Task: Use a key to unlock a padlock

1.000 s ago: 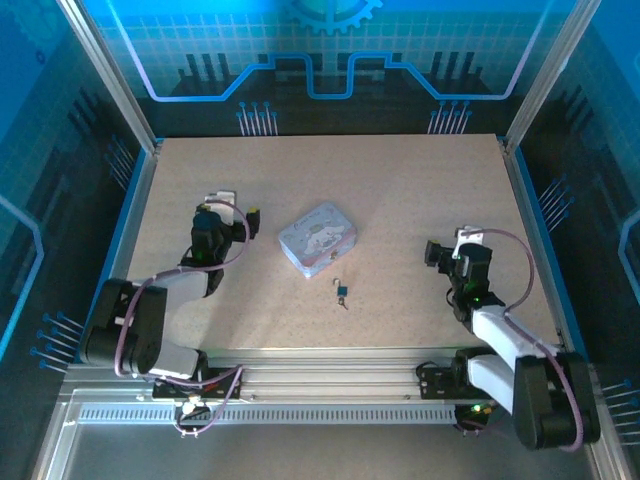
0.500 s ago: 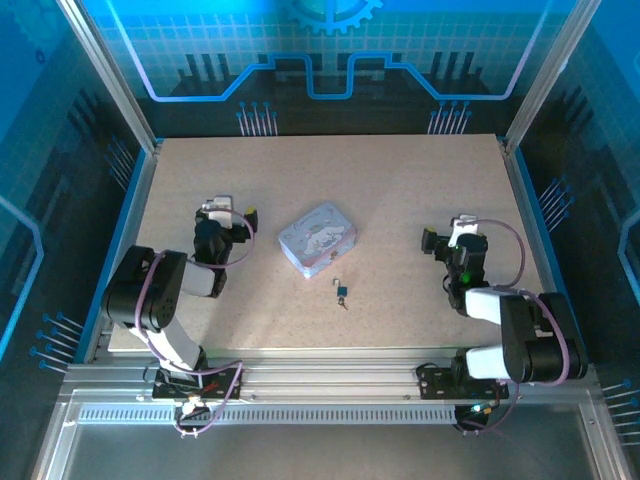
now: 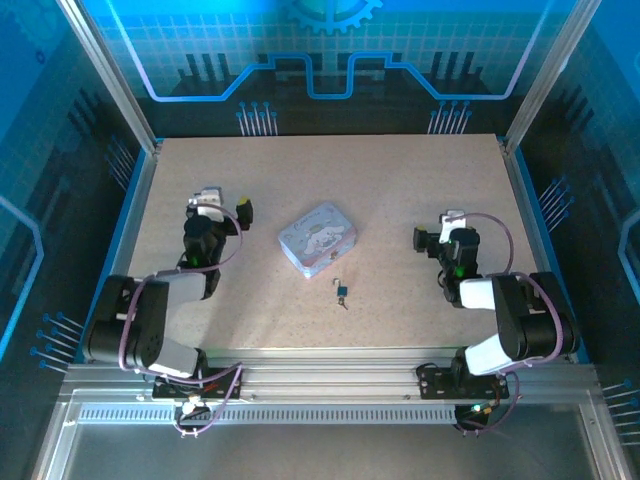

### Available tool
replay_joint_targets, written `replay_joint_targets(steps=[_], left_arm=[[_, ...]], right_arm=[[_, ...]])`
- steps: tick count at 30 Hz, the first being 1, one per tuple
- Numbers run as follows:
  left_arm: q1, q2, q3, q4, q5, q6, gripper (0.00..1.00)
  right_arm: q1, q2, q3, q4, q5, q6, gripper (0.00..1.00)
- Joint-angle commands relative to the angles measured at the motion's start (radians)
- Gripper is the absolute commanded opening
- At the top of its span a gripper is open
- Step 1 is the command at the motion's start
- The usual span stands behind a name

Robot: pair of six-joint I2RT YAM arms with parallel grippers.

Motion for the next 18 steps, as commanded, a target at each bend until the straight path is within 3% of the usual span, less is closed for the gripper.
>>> replay_joint_targets(steps=[1, 4, 8, 12, 18], left_arm=[[0.009, -0.045, 0.060, -0.236, 0.026, -0.082, 0.99], [0.009, -0.066, 0.099, -0.367, 0.033, -0.087, 0.99], [0.009, -0.088, 0.125, -0.507, 0.007, 0.007, 0.99], [0.016, -0.053, 0.005, -0.289, -0.050, 0.054, 0.99], [0.022, 0.143, -0.105, 0.109, -0.032, 0.061, 0.99]], right_arm=[[0.025, 0.011, 0.043, -0.005, 0.047, -0.025, 1.00], [0.024, 0.012, 0.044, -0.007, 0.047, -0.025, 1.00], [0.025, 0.011, 0.044, -0.006, 0.046, -0.025, 1.00], [0.025, 0.011, 0.043, -0.005, 0.047, -0.027, 1.00], [0.043, 0.016, 0.051, -0.009, 0.063, -0.044, 1.00]])
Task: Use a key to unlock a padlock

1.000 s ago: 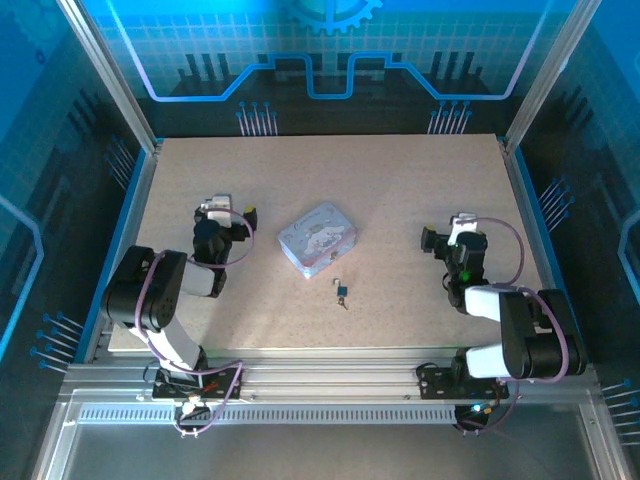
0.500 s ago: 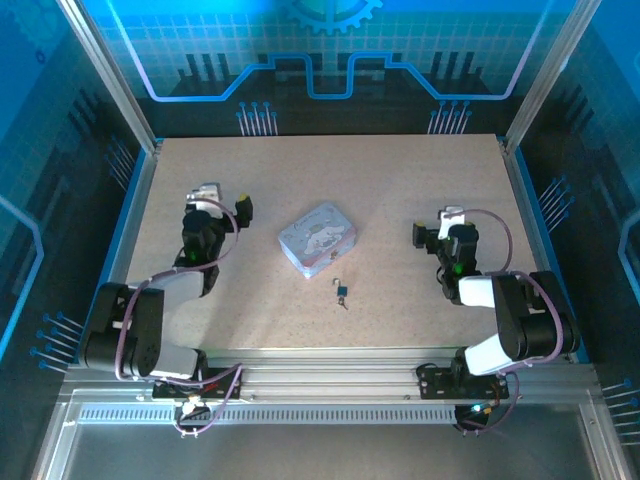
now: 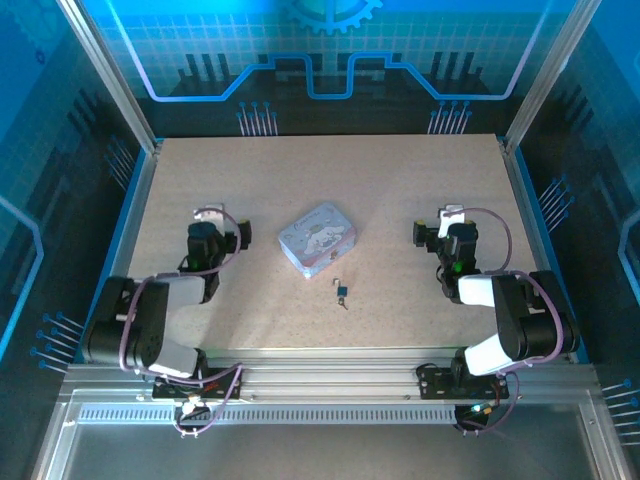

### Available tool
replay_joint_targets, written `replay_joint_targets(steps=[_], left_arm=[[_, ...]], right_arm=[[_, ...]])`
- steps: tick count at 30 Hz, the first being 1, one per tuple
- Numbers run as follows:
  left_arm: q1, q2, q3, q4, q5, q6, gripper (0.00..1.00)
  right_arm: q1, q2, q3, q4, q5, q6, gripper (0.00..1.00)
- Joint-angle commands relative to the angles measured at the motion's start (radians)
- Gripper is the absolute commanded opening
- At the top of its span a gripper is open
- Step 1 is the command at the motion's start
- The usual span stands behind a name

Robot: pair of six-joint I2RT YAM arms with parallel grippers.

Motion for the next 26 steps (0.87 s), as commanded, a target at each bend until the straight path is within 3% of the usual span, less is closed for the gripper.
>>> replay_joint_targets(steps=[1, 26], left_arm=[[0.013, 0.048, -0.020, 0.168, -0.013, 0.015, 0.99], [0.030, 0.051, -0.012, 0.160, 0.001, 0.000, 0.99]], right_arm=[[0.023, 0.014, 0.021, -0.002, 0.019, -0.023, 1.00], [0.022, 0.015, 0.021, -0.006, 0.016, -0.021, 1.00]])
